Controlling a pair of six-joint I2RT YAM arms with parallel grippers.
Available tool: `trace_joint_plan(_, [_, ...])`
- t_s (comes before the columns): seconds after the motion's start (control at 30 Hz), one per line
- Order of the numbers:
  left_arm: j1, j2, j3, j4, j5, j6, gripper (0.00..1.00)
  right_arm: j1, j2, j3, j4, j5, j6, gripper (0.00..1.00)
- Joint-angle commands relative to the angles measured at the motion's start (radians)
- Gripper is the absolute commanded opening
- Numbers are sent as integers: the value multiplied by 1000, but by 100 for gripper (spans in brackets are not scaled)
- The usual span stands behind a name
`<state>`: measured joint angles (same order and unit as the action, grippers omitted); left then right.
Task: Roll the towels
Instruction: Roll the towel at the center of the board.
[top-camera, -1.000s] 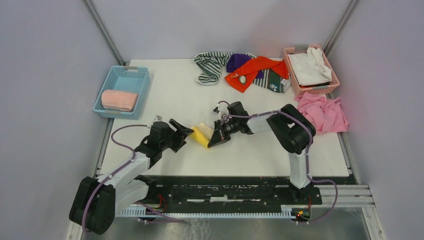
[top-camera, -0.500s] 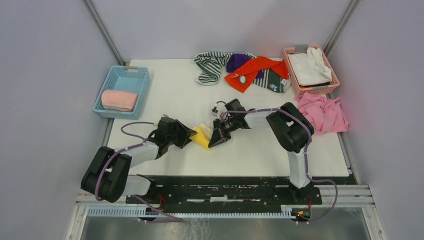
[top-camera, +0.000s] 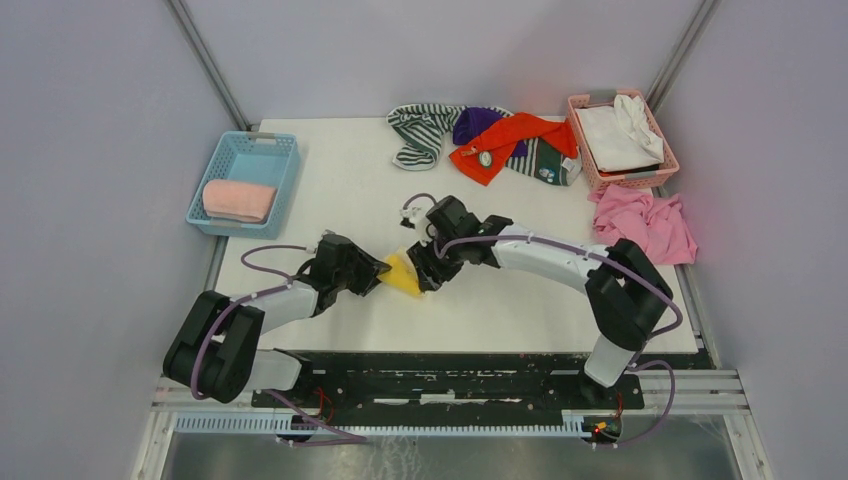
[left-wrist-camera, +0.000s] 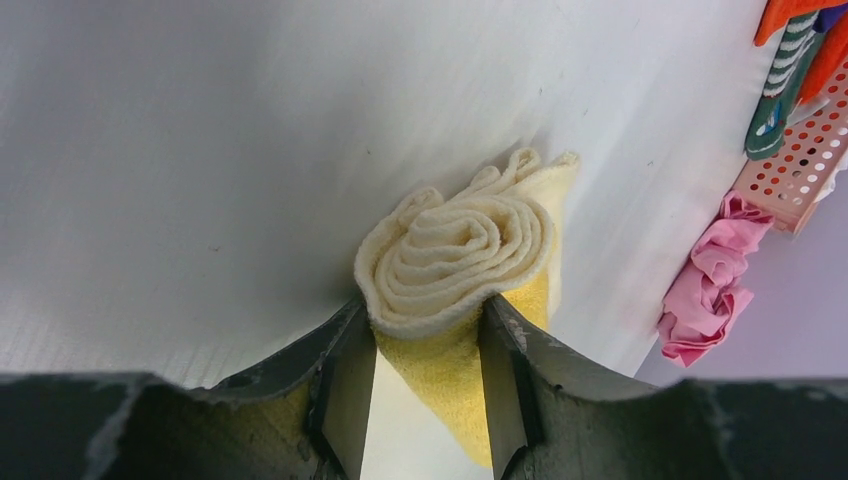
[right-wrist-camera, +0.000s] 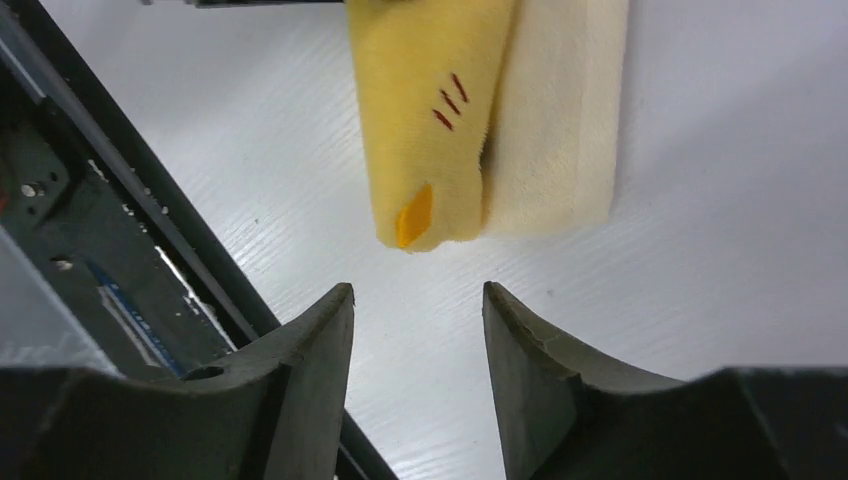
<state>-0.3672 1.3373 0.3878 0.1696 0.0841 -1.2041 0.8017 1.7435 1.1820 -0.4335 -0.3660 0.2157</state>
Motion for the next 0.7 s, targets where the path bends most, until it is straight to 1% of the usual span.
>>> trace_joint_plan(0.0, [4,24,-17,-167,-101,18,48,149,-53,69,-21,367,-219,58])
trace_joint_plan(0.1, [4,23,-15,-169,-98,21,49,218,-31,73,44,471,-280,60])
trace_joint_plan(0.23, [4,25,-13,-171,-94,24,49,297,23,70,147,540,-370,63])
trace_joint_plan(0.37, [4,24,-11,-172,-91,26,48,326,95,74,208,566,-427,65])
trace_joint_plan(0.53, [4,29,-11,-168,-84,28,49,333,182,86,245,587,-456,65])
trace_joint_plan(0.6, [4,32,-13,-163,-82,28,49,333,214,95,240,602,-459,64])
trace_joint_plan(0.63, [4,34,-13,-159,-79,30,49,333,223,96,233,602,-458,61])
trace_joint_plan(0.67, [4,38,-12,-154,-74,32,50,332,227,96,223,594,-456,56])
